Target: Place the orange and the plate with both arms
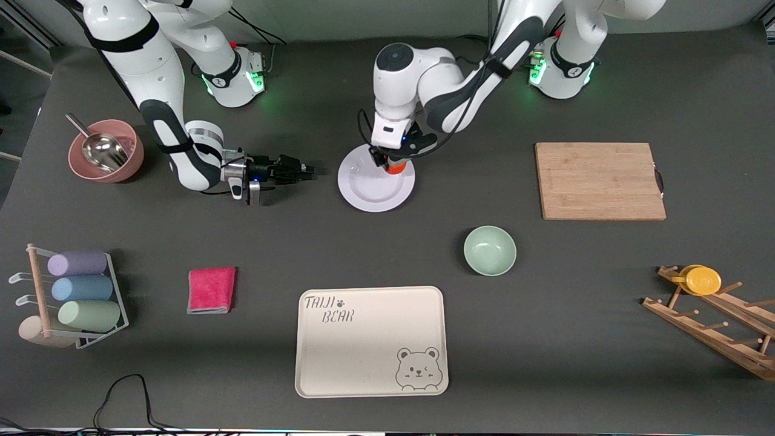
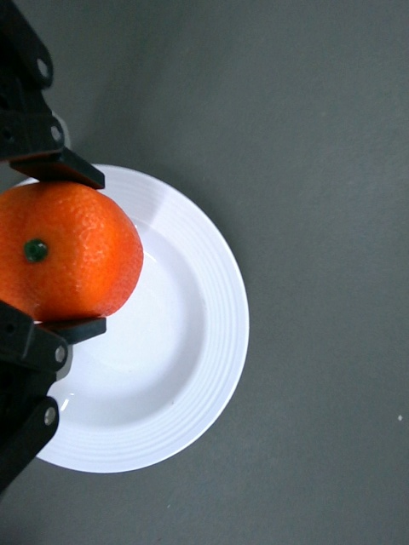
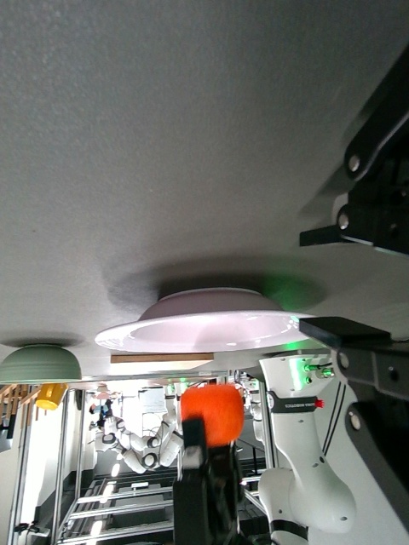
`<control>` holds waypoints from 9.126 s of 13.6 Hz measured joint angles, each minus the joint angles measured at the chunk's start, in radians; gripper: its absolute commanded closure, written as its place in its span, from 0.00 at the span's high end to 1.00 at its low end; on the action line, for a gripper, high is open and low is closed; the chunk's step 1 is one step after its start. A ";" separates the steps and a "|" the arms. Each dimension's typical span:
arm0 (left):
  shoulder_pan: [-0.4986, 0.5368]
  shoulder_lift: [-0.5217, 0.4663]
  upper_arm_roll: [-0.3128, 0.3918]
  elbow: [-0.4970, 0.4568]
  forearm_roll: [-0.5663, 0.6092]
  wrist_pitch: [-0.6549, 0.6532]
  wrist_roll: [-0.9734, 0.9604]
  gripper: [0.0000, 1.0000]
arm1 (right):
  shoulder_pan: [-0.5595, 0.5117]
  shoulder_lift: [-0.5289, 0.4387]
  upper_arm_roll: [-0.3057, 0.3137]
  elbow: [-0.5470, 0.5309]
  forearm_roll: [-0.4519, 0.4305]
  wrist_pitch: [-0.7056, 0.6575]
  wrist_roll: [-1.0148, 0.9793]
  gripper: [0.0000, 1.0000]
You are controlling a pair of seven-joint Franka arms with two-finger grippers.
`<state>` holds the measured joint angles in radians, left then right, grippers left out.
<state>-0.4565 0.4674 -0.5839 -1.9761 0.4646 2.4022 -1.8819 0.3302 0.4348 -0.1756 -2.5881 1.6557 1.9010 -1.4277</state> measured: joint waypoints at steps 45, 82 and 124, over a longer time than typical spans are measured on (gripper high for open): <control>0.810 -0.517 0.169 0.142 -0.498 -0.715 1.750 1.00 | 0.176 0.029 0.056 0.087 0.352 -0.012 0.016 0.00; 0.152 -0.545 0.841 0.192 -0.436 -0.662 1.769 1.00 | 0.005 0.746 -0.030 1.477 0.084 0.145 0.786 0.00; 0.140 -0.544 0.842 0.192 -0.436 -0.644 1.770 1.00 | -0.297 -0.320 0.009 1.116 -1.541 -0.432 1.266 1.00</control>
<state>-0.3161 -0.0767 0.2579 -1.7844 0.0290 1.7578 -0.1122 0.0334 0.1148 -0.1663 -1.4723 0.1148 1.4695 -0.1613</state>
